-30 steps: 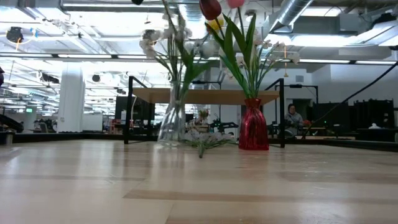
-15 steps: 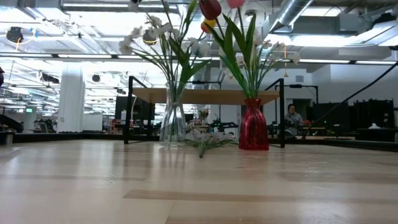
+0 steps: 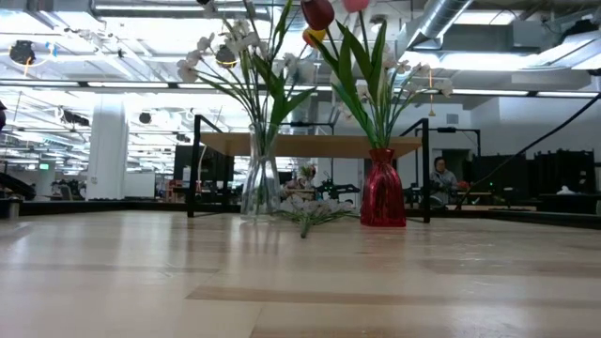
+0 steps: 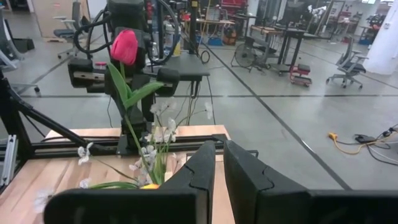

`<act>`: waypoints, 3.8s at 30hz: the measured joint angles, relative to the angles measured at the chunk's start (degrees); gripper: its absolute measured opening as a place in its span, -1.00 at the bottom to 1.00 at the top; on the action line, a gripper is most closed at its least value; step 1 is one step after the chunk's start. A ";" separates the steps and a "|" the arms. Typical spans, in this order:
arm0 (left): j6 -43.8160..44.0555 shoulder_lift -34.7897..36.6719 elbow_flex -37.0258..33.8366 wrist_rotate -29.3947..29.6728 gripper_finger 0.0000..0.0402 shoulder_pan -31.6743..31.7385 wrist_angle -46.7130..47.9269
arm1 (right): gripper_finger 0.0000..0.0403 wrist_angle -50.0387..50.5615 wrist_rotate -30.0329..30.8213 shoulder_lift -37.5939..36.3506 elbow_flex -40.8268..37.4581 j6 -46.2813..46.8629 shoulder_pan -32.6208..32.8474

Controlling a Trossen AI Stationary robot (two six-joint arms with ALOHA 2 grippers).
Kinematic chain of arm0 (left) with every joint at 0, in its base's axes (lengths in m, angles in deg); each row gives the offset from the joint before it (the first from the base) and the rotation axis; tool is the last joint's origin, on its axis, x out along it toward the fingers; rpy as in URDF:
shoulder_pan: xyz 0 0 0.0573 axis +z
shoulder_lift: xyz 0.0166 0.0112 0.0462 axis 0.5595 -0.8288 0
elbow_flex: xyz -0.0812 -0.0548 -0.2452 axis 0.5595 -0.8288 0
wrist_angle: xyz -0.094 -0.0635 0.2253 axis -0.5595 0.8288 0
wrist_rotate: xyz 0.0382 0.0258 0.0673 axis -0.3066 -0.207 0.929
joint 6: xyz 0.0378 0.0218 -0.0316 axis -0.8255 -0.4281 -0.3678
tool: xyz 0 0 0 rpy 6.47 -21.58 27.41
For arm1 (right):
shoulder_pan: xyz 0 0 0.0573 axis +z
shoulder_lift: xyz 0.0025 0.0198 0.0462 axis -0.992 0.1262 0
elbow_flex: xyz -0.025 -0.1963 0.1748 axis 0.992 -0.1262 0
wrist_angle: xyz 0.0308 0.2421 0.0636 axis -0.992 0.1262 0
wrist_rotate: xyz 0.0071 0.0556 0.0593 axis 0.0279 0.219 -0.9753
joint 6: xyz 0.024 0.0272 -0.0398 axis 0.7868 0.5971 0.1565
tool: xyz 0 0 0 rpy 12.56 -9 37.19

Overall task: Pick and place flowers into a vace then onto a shelf
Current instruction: Put the red flower into the transparent vase

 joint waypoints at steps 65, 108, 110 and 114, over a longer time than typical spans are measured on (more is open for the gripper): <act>-0.64 -6.03 15.17 -3.82 -1.00 -0.28 11.05 | -0.87 0.08 -0.02 0.02 0.00 0.33 0.02; 0.47 -8.04 15.54 -4.70 -1.00 -0.58 13.80 | -0.87 2.58 0.02 0.02 0.00 0.35 1.84; -0.06 -8.04 15.54 -4.22 -1.00 -0.58 13.32 | -0.87 2.58 0.02 0.02 0.00 0.35 1.84; -0.49 -8.04 15.56 -4.04 -1.00 -0.50 11.88 | -0.87 2.58 0.02 0.02 0.00 0.35 1.84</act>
